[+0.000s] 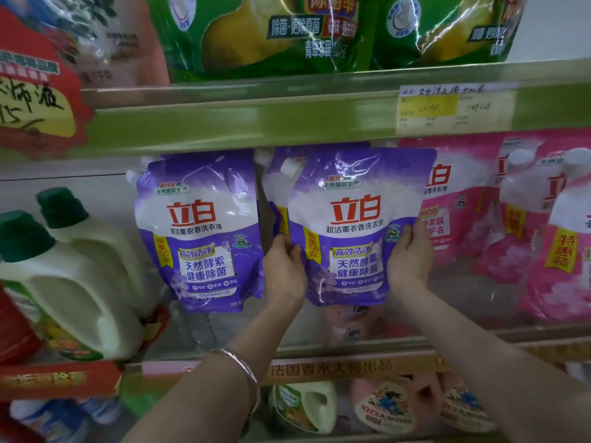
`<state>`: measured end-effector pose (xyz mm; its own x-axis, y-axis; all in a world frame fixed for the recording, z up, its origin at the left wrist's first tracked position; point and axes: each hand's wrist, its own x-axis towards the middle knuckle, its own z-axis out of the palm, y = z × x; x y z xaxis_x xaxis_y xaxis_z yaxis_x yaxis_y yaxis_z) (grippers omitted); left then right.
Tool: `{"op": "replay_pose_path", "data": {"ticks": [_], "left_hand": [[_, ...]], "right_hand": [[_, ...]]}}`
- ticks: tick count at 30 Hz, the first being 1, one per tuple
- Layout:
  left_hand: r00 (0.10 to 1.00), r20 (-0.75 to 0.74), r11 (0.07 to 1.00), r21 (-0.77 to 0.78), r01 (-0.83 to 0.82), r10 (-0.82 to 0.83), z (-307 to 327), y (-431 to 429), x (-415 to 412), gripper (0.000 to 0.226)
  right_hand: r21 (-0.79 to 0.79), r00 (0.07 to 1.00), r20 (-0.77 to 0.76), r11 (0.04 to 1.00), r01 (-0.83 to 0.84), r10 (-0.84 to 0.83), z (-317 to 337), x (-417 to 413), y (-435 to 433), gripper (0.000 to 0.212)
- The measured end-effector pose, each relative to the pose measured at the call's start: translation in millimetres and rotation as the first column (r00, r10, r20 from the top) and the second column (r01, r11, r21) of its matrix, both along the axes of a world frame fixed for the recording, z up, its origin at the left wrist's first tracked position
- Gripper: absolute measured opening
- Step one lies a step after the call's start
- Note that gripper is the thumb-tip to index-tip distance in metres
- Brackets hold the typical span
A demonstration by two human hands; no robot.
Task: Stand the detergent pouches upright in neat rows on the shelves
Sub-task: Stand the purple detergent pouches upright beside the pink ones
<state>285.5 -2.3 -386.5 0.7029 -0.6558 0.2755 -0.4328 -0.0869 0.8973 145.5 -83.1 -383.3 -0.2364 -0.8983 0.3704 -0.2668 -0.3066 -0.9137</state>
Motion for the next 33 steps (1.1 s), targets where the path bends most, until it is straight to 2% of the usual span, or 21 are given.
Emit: {"op": "replay_pose_path", "data": {"ticks": [8,14,20,23,28,33], "left_hand": [[0.991,0.114,0.993,0.088,-0.076,0.065,3,50,7,0.010],[0.979,0.068,0.974,0.107,-0.201,0.194,5,88,37,0.007],[0.945,0.098,0.934,0.151,-0.325,0.313,12,118,82,0.008],[0.931,0.076,0.919,0.145,-0.366,0.358,11,124,104,0.014],[0.930,0.062,0.917,0.154,-0.369,0.363,8,130,121,0.015],[0.960,0.092,0.942,0.189,-0.277,0.264,14,121,100,0.006]], "right_hand": [[0.005,1.000,0.015,1.000,0.028,-0.028,2,20,44,0.023],[-0.034,0.998,-0.034,0.998,-0.049,0.048,-2,59,80,0.023],[-0.029,0.984,-0.069,0.985,-0.168,0.166,0,100,111,0.022],[-0.053,0.974,-0.081,0.974,-0.218,0.214,0,119,121,0.021],[0.004,0.969,-0.056,0.971,-0.240,0.240,-4,137,123,0.023],[0.024,0.991,-0.042,0.992,-0.127,0.128,-4,123,108,0.021]]}}
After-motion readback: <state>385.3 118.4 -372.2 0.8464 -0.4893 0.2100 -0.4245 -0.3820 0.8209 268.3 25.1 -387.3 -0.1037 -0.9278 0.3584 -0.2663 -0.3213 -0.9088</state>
